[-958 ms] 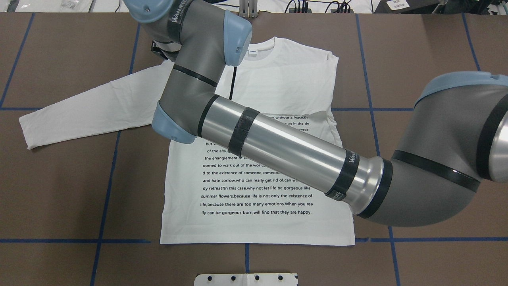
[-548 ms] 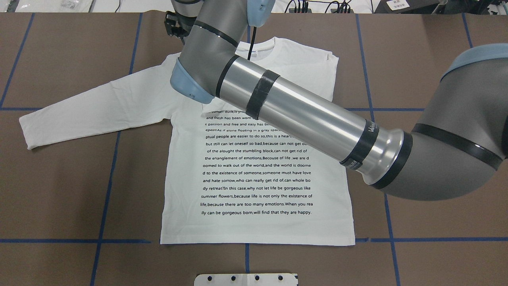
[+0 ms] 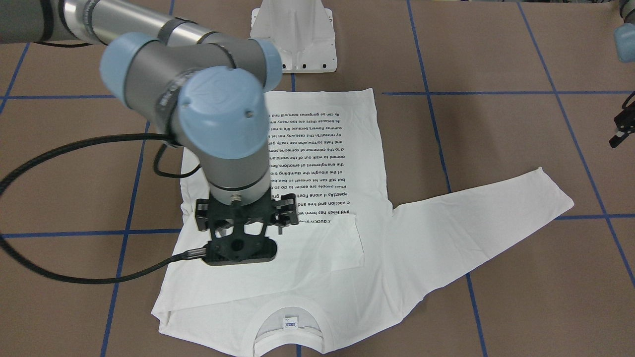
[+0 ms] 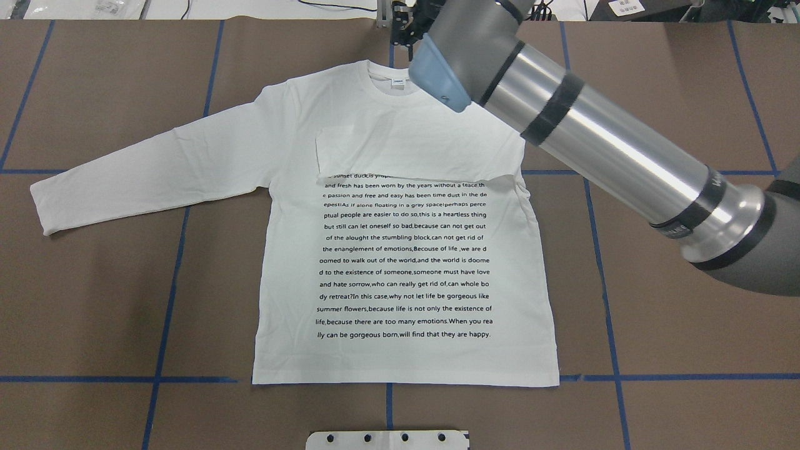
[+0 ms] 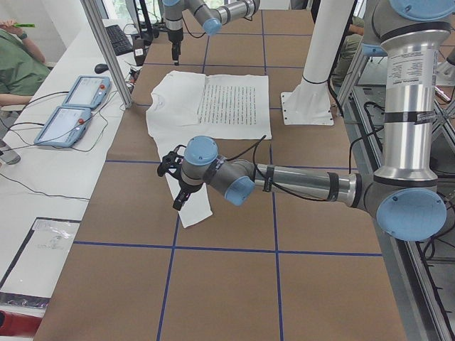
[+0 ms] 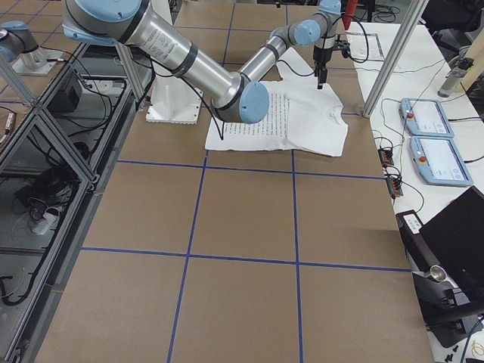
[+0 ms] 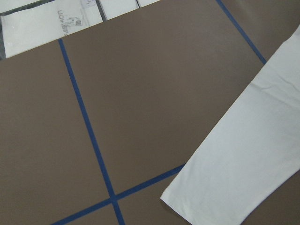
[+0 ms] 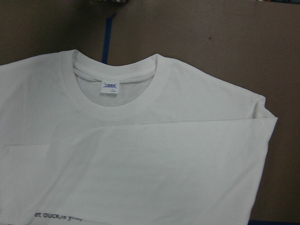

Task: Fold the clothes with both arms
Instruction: 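Release the sleeve and raise the right gripper away from the shirt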

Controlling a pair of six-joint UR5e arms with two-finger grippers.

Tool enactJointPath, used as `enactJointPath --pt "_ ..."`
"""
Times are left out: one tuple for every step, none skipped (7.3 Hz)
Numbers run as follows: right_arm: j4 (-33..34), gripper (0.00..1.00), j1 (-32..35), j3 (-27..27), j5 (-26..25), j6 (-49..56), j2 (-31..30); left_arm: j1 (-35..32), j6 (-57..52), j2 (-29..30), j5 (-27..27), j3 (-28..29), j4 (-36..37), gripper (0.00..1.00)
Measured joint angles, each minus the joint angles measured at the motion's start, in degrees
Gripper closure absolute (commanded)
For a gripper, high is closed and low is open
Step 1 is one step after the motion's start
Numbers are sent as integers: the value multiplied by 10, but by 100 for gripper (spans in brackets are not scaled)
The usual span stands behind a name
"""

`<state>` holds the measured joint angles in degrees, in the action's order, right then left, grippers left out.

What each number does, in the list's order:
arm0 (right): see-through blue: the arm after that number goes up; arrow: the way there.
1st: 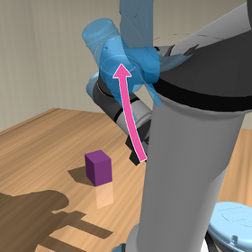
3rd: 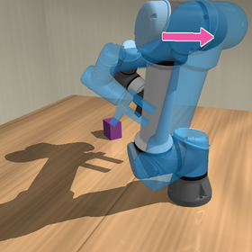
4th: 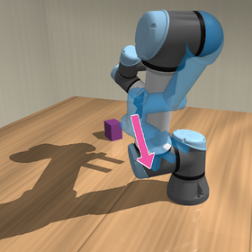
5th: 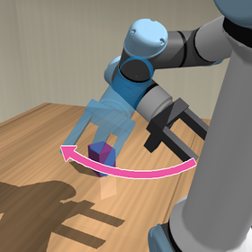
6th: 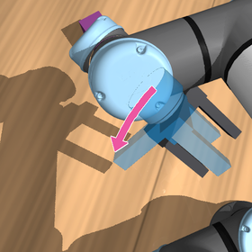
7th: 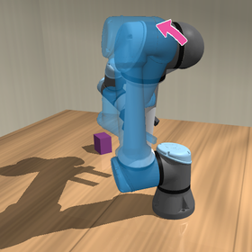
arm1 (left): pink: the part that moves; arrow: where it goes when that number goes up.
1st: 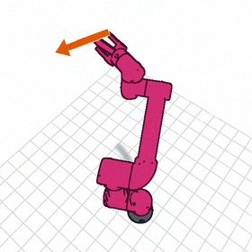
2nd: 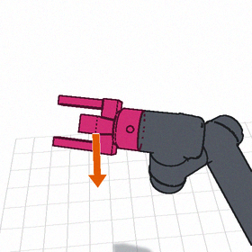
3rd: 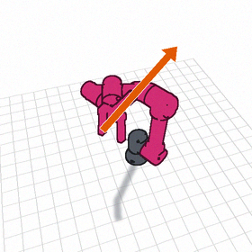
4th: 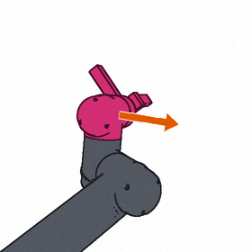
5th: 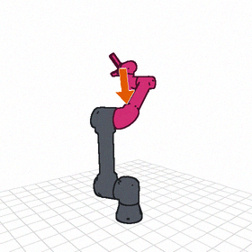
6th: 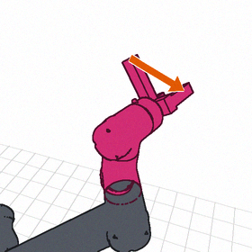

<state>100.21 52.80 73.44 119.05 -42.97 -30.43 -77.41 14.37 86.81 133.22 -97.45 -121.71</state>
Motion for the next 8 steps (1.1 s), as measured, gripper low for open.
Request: enactJointPath --pt "2 0 25 51 11 56 -61 33 51 -11 -23 1 -23 0" --pt "1 0 49 107 26 117 -131 70 96 -27 -49 2 -50 0" --pt "-2 0 71 162 47 169 -201 102 124 -42 -72 5 -72 0" --pt "-4 0 86 207 63 199 -254 124 137 -54 -88 13 -89 0" --pt "-4 0 93 239 69 211 -290 143 144 -58 -96 36 -113 0" --pt "-4 0 95 254 71 215 -306 158 152 -57 -99 63 -143 0" --pt "-5 0 96 261 72 216 -313 170 165 -54 -100 82 -165 0" --pt "-5 0 97 264 72 216 -316 182 174 -49 -101 91 -177 0"
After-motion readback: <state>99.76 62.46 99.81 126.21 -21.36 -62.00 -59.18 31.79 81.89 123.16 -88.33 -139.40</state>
